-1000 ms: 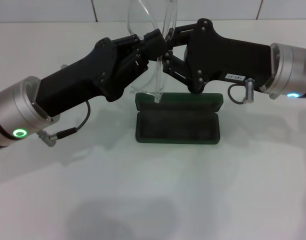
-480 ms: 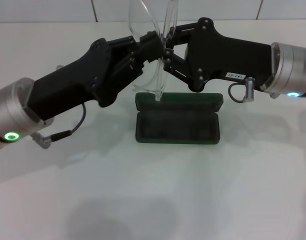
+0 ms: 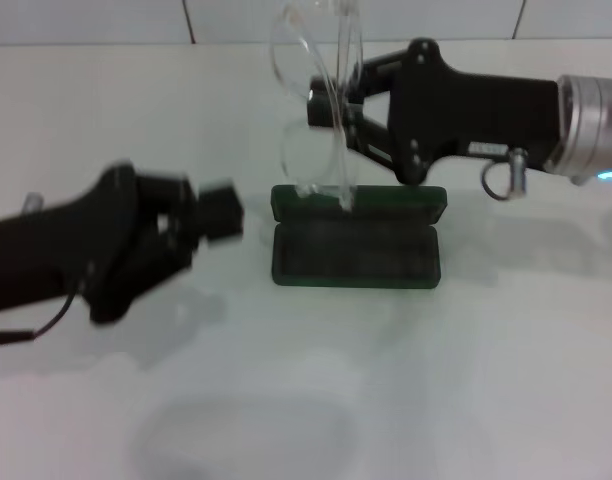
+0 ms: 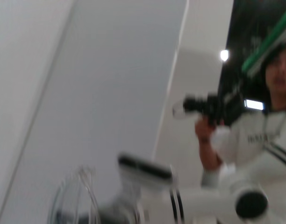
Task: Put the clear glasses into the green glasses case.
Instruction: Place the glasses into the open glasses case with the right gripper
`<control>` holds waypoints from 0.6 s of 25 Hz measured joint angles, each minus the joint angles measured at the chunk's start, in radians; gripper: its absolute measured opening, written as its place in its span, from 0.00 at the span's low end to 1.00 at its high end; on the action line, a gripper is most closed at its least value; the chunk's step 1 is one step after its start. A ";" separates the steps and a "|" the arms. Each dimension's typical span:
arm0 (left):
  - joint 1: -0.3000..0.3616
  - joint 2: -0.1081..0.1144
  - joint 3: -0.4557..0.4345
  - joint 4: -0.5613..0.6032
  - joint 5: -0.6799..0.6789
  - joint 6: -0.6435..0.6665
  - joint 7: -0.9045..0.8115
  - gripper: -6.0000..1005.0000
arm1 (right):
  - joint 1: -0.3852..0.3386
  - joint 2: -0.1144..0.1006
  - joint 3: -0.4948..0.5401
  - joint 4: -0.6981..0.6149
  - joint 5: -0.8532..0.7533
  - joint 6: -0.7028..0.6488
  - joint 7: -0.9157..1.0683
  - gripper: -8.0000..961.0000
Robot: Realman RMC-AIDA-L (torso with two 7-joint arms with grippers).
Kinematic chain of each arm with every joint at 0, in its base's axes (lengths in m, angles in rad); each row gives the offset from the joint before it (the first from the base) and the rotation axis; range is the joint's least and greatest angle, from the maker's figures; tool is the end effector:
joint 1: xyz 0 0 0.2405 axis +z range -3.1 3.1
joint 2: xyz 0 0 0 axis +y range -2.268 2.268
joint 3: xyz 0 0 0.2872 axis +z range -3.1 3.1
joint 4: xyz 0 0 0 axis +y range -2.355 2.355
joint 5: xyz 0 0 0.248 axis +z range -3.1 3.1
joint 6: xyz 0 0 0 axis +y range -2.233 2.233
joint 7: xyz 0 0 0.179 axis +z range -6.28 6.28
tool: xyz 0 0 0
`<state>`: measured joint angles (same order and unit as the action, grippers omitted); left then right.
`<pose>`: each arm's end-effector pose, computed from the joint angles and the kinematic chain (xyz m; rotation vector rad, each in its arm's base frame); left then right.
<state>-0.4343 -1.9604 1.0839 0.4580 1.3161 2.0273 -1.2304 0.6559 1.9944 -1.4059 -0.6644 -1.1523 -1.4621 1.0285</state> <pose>-0.2519 0.3053 0.0016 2.6737 0.3289 1.5147 0.1373 0.4154 -0.0588 -2.7185 -0.2135 1.1291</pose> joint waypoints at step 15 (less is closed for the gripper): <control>0.075 0.036 -0.008 0.045 0.187 0.002 -0.002 0.11 | 0.226 0.016 -0.005 -0.612 -0.996 -0.216 1.007 0.15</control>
<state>-0.3596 -1.9243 1.0761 0.5032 1.5031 2.0293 -1.2321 0.8821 2.0104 -1.4109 -1.2762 -2.1487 -1.6784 2.0359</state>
